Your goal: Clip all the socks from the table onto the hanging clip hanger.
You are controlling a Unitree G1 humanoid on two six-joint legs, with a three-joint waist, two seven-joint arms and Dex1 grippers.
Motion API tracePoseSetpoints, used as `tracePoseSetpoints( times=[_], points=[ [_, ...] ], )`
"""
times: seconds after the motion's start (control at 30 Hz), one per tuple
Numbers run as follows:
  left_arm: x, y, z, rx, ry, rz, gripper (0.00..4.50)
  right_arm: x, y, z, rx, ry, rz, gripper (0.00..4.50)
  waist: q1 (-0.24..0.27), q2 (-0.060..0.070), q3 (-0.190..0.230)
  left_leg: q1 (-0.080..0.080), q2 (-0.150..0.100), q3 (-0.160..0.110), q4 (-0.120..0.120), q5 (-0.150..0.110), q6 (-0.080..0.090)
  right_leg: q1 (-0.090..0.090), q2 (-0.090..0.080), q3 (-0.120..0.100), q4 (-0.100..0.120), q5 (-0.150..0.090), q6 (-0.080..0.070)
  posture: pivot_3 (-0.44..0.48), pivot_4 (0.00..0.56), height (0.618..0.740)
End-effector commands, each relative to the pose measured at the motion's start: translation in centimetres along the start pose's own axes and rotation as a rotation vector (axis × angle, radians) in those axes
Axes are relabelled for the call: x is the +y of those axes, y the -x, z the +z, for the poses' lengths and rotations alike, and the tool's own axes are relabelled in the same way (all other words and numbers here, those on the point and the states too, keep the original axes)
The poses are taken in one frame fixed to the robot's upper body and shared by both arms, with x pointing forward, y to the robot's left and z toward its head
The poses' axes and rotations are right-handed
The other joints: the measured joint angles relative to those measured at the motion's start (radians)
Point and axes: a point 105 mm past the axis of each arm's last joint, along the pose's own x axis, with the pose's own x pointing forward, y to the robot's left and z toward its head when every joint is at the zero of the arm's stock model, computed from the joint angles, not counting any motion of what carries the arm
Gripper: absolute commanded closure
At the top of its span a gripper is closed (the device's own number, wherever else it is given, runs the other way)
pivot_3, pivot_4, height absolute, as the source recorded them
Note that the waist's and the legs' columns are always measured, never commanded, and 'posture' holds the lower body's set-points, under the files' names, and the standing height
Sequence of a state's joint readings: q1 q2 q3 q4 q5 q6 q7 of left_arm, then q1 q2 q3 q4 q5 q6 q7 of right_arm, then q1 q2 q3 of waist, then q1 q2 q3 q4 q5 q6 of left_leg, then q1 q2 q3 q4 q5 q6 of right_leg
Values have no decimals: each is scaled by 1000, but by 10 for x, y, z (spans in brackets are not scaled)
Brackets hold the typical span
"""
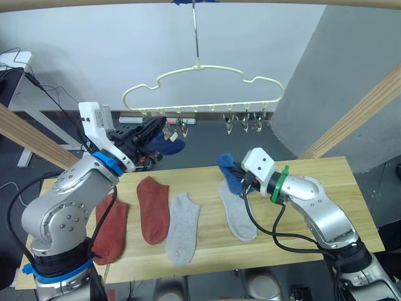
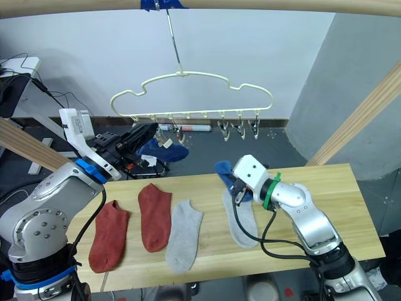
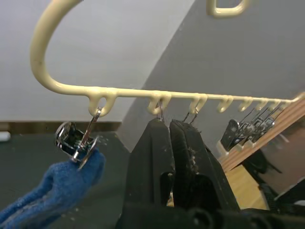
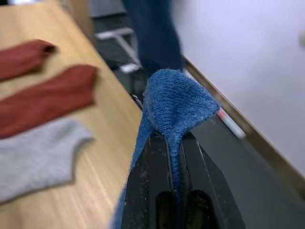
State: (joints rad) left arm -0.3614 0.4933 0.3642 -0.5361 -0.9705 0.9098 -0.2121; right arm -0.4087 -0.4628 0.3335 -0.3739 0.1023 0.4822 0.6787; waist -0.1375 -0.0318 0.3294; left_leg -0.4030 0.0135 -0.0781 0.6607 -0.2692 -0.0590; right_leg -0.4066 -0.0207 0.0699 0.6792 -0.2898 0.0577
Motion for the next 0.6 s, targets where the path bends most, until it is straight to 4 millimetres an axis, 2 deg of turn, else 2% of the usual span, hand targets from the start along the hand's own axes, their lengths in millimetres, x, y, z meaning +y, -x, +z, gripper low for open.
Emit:
tracePoseSetpoints(
  times=[0.03,0.3,0.6],
  points=[
    [-9,1,10,-34,4,-30,4500,12,-13,19,-84,58,126,4466,0,0,0,0,0,0,0,0,0,0,-1,0,0,0,0,-216,340,740],
    [-16,2,5,-16,34,-51,4500,18,-52,47,-184,49,177,4466,-1,0,0,0,1,-1,0,0,0,-1,-1,0,1,0,0,-203,337,740],
    [-18,4,2,-6,41,-52,4500,15,-66,67,-258,61,169,4466,-1,0,1,-1,2,-1,0,0,0,-1,-2,0,1,0,0,-195,336,740]
  ],
)
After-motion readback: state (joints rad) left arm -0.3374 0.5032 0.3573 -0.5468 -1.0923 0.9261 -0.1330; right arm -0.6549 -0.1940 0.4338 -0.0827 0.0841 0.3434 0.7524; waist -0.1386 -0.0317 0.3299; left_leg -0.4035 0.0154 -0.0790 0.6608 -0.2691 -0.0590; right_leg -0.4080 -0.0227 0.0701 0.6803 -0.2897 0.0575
